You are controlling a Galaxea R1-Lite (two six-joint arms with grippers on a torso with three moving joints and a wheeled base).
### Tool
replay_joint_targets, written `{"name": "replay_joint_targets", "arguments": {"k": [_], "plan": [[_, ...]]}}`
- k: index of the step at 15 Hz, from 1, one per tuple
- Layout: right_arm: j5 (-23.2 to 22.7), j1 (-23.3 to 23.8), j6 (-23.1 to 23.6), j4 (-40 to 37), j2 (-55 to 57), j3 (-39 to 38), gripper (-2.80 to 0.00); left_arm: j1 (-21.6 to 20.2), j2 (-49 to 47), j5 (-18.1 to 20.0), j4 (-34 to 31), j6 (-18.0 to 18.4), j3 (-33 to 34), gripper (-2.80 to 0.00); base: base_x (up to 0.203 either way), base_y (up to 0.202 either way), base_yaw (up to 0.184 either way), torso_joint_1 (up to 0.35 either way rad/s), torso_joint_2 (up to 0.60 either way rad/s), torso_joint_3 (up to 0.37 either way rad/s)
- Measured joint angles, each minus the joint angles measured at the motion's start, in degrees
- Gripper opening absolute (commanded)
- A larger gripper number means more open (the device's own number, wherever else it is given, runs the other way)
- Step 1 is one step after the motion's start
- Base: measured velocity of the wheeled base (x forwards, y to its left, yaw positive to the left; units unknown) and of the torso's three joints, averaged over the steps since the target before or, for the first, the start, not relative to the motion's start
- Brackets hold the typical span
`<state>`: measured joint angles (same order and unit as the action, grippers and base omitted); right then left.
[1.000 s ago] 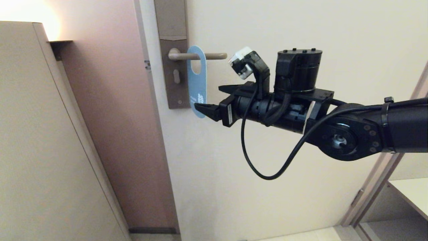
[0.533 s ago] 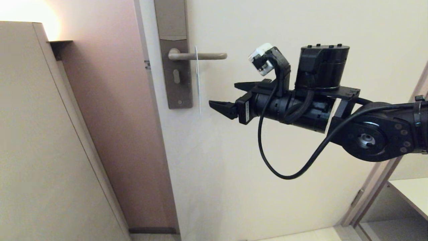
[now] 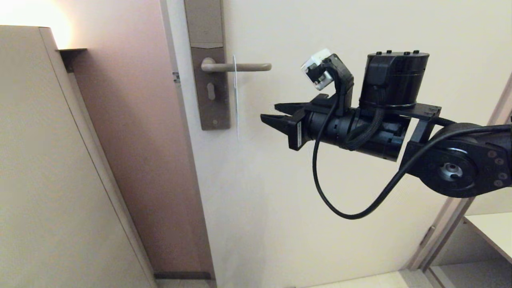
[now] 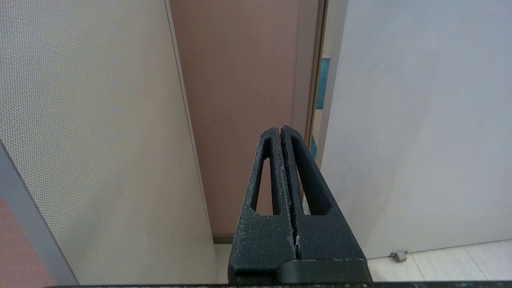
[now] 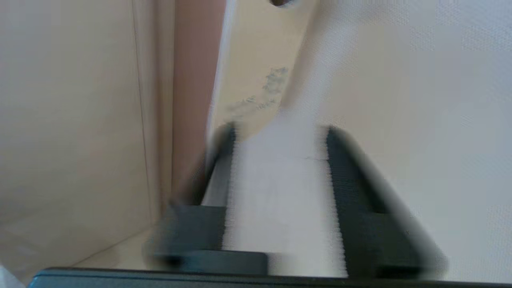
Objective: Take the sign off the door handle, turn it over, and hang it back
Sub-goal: Hang the sign back with the other side facing out
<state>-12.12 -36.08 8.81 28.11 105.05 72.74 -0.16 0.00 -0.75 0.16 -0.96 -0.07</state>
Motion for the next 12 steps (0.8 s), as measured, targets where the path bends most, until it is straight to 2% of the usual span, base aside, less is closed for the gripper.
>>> {"name": "replay_joint_targets", "arguments": {"k": [4, 7, 12], "plan": [[0.1, -1.5, 0.1, 0.6, 0.3, 0.4, -2.8, 0.0, 0.0, 0.0, 0.0, 0.0, 0.0, -2.8, 0.0, 0.0, 0.0, 0.0, 0.0, 0.0], [0.4, -2.1, 0.2, 4.0, 2.0, 1.5, -2.8, 0.0, 0.0, 0.0, 0.0, 0.0, 0.0, -2.8, 0.0, 0.0, 0.0, 0.0, 0.0, 0.0], [5.0, -3.3, 0.1, 11.4, 8.1, 5.1, -2.8, 0.0, 0.0, 0.0, 0.0, 0.0, 0.0, -2.8, 0.0, 0.0, 0.0, 0.0, 0.0, 0.0]]}}
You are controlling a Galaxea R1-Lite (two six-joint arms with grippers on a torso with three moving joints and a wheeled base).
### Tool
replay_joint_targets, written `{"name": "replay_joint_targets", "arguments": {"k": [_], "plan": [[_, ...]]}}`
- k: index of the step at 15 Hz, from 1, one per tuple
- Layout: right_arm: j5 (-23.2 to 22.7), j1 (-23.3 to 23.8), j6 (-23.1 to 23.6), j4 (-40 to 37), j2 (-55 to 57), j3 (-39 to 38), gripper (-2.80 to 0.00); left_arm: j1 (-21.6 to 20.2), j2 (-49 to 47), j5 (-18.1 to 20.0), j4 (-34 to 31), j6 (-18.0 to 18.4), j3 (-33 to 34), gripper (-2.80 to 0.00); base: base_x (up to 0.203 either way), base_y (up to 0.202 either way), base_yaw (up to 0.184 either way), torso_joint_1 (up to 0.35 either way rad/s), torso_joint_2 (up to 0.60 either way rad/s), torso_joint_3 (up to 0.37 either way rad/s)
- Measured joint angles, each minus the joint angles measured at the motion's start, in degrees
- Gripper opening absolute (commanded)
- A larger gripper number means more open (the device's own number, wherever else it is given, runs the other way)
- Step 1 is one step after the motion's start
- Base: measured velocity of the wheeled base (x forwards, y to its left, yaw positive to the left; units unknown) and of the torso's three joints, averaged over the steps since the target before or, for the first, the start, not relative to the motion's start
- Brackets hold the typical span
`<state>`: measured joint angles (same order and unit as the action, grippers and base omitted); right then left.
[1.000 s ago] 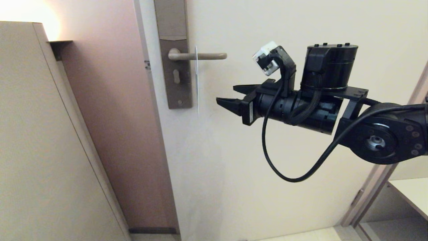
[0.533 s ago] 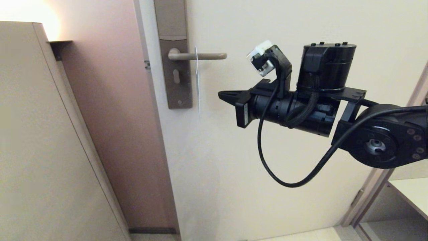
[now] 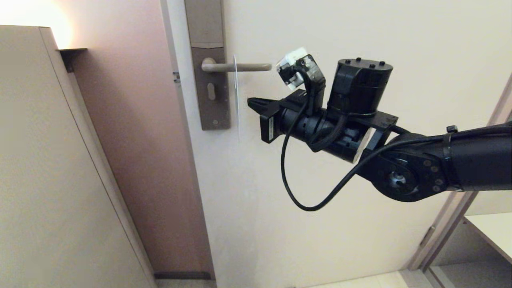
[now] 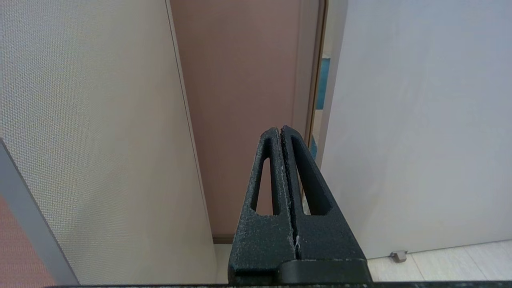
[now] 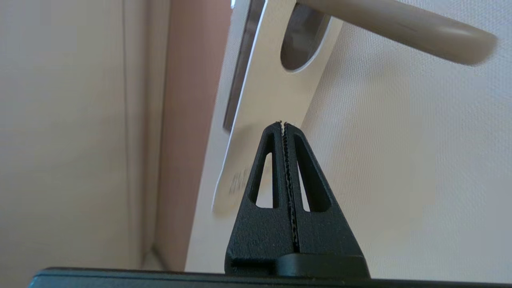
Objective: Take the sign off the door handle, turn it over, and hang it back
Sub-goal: Hang the sign back with the other side facing out
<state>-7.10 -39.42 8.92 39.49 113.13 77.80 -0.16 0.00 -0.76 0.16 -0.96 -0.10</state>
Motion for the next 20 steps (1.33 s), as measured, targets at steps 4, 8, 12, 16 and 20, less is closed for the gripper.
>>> {"name": "replay_joint_targets", "arguments": {"k": [4, 8, 12, 16, 20], "plan": [[0.3, -1.0, 0.0, 1.2, 4.4, 3.3, -2.8, 0.0, 0.0, 0.0, 0.0, 0.0, 0.0, -2.8, 0.0, 0.0, 0.0, 0.0, 0.0, 0.0], [2.4, -2.6, 0.0, 2.2, 8.1, 8.2, -2.8, 0.0, 0.0, 0.0, 0.0, -0.1, 0.0, -2.8, 0.0, 0.0, 0.0, 0.0, 0.0, 0.0], [2.7, -4.9, 0.0, 2.2, 9.4, 9.1, -2.8, 0.0, 0.0, 0.0, 0.0, 0.0, 0.0, -2.8, 0.0, 0.0, 0.0, 0.0, 0.0, 0.0], [4.8, -7.3, 0.1, 4.2, 11.6, 12.2, -2.8, 0.0, 0.0, 0.0, 0.0, 0.0, 0.0, -2.8, 0.0, 0.0, 0.0, 0.0, 0.0, 0.0], [10.7, -8.5, 0.2, 4.7, 15.4, 17.9, -2.8, 0.0, 0.0, 0.0, 0.0, 0.0, 0.0, -2.8, 0.0, 0.0, 0.0, 0.0, 0.0, 0.0]]}}
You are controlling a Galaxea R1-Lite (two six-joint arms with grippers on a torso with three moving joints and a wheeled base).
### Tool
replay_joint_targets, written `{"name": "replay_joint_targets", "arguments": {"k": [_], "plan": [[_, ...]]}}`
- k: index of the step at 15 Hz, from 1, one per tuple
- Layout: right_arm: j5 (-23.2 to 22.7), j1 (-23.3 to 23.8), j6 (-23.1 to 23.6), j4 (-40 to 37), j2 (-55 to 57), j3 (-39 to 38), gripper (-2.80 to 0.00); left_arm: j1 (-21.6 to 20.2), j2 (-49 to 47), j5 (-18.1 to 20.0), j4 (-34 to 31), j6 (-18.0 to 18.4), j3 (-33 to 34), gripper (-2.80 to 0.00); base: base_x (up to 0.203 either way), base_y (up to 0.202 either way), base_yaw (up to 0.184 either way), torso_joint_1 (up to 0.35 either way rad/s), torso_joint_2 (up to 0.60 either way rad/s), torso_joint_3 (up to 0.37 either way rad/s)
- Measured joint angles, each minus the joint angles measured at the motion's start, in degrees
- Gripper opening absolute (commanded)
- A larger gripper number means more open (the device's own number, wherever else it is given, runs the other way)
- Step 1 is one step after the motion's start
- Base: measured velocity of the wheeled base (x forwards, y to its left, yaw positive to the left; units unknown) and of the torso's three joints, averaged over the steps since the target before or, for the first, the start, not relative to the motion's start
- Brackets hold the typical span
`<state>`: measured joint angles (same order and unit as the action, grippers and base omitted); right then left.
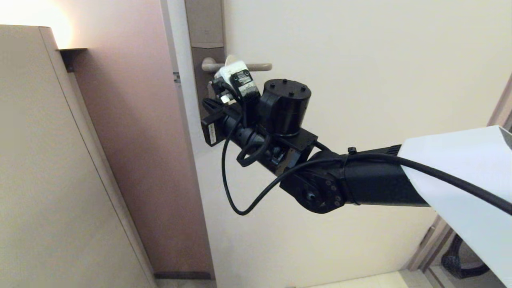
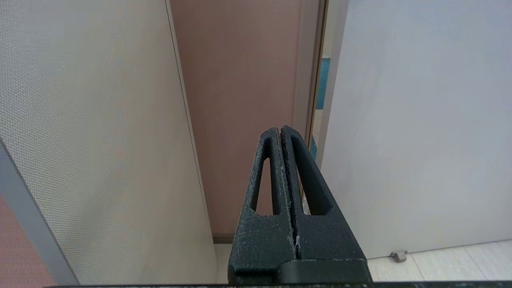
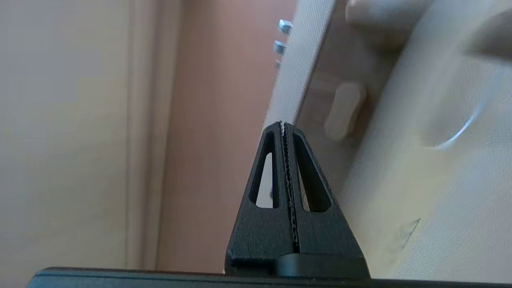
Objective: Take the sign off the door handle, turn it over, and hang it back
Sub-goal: Hang the sign back with the other side facing out
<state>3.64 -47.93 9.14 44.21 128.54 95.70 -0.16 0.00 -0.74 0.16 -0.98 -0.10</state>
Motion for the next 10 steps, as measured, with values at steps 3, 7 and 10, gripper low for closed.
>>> {"name": "replay_joint_targets", "arguments": {"k": [3, 7, 10], "plan": [[0.5, -0.3, 0.0, 1.0, 1.1, 0.3, -2.8, 0.0, 0.0, 0.0, 0.0, 0.0, 0.0, -2.8, 0.0, 0.0, 0.0, 0.0, 0.0, 0.0], [0.0, -0.4, -0.3, 0.6, -2.1, -5.4, -2.8, 0.0, 0.0, 0.0, 0.0, 0.0, 0.0, -2.8, 0.0, 0.0, 0.0, 0.0, 0.0, 0.0], [-0.2, 0.1, -0.3, -1.2, -7.5, -13.1, -2.8, 0.0, 0.0, 0.0, 0.0, 0.0, 0.0, -2.8, 0.0, 0.0, 0.0, 0.0, 0.0, 0.0]]}}
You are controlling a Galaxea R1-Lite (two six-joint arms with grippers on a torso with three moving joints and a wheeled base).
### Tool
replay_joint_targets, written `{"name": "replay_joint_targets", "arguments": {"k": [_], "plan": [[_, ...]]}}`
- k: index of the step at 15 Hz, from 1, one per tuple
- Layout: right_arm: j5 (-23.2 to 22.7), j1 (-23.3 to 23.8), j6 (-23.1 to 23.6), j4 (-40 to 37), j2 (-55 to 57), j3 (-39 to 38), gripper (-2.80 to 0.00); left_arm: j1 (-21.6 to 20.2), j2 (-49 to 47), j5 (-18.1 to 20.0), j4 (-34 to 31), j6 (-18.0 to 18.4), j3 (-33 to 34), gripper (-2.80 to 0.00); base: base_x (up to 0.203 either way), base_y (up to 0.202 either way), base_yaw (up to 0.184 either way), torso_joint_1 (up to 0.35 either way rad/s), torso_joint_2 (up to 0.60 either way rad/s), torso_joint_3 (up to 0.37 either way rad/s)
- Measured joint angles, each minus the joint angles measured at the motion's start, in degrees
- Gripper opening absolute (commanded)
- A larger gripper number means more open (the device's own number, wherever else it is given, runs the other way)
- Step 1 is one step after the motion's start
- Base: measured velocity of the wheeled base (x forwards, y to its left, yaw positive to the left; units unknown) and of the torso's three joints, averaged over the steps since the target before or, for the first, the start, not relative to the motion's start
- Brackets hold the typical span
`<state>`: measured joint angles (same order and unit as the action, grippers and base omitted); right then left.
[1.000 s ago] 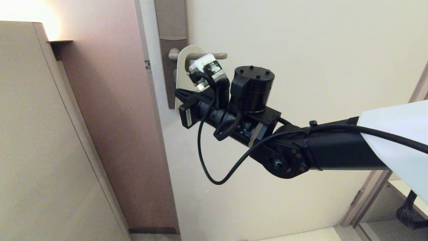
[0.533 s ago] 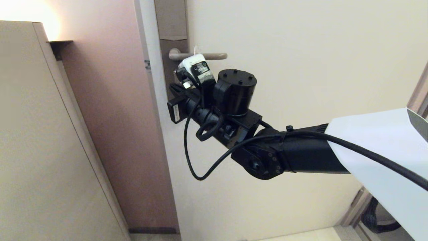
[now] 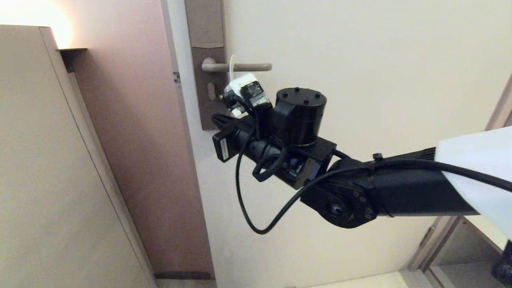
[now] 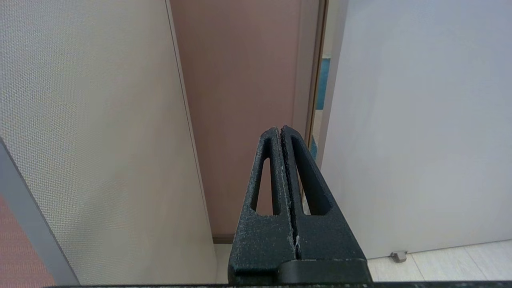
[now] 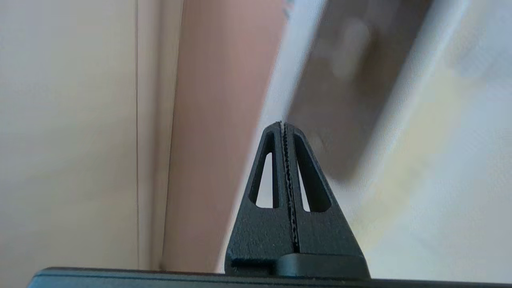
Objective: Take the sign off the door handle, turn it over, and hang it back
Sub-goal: Hang the sign back with the other side facing out
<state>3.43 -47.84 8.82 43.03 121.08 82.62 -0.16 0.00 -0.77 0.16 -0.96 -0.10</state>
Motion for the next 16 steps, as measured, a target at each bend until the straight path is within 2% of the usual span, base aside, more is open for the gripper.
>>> {"name": "replay_joint_targets", "arguments": {"k": [4, 7, 10, 16], "plan": [[-3.0, 3.0, 0.1, -3.9, -7.1, -7.6, -2.8, 0.0, 0.0, 0.0, 0.0, 0.0, 0.0, -2.8, 0.0, 0.0, 0.0, 0.0, 0.0, 0.0], [-3.9, 6.6, -0.1, -4.6, -9.3, -9.0, -2.8, 0.0, 0.0, 0.0, 0.0, 0.0, 0.0, -2.8, 0.0, 0.0, 0.0, 0.0, 0.0, 0.0], [-4.1, 8.1, 0.0, -4.3, -8.3, -7.0, -2.8, 0.0, 0.0, 0.0, 0.0, 0.0, 0.0, -2.8, 0.0, 0.0, 0.0, 0.0, 0.0, 0.0], [-4.1, 8.3, 0.2, -1.7, -1.7, -0.7, -2.8, 0.0, 0.0, 0.0, 0.0, 0.0, 0.0, -2.8, 0.0, 0.0, 0.0, 0.0, 0.0, 0.0]]}}
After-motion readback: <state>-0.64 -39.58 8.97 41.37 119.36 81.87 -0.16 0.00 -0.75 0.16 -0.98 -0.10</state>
